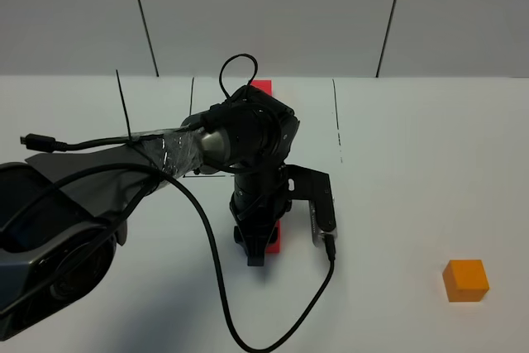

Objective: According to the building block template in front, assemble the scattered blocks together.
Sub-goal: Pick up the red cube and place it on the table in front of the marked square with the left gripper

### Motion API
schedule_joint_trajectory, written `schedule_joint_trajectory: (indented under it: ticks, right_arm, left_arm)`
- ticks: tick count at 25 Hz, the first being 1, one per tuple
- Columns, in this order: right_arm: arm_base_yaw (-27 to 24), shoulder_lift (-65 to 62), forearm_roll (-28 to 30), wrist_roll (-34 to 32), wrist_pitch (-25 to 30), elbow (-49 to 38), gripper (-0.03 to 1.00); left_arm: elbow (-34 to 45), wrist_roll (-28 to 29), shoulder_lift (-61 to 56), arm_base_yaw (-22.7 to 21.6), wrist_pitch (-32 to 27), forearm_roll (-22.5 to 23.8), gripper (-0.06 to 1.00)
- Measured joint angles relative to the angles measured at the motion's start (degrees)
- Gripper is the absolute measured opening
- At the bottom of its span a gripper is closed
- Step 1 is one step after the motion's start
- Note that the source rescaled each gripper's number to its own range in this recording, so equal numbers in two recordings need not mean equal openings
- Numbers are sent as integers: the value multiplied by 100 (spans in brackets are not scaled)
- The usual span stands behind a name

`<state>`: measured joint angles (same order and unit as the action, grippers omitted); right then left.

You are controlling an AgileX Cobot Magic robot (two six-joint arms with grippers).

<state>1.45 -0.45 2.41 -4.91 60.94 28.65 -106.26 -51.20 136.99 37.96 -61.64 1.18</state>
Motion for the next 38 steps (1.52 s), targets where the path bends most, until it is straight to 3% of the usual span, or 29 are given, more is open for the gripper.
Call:
schedule_joint_trajectory:
  ticks: [23, 25, 30, 32, 34, 38]
  right_arm:
    - [0, 0, -2, 0, 0, 0, 79]
    - [0, 0, -2, 0, 0, 0, 79]
    - [0, 0, -2, 0, 0, 0, 79]
    - [0, 0, -2, 0, 0, 0, 79]
    - [0, 0, -2, 0, 0, 0, 79]
    - [0, 0, -2, 0, 0, 0, 79]
  left_arm:
    - [-18, 57, 36, 9, 83, 23, 2]
    - [-18, 57, 36, 12, 83, 23, 11]
    - [-18, 64, 36, 33, 87, 23, 66]
    - [-23, 144, 36, 33, 95, 28, 82]
    - [-23, 222, 36, 33, 95, 79, 92]
    - [-23, 248, 36, 40, 23, 302, 98]
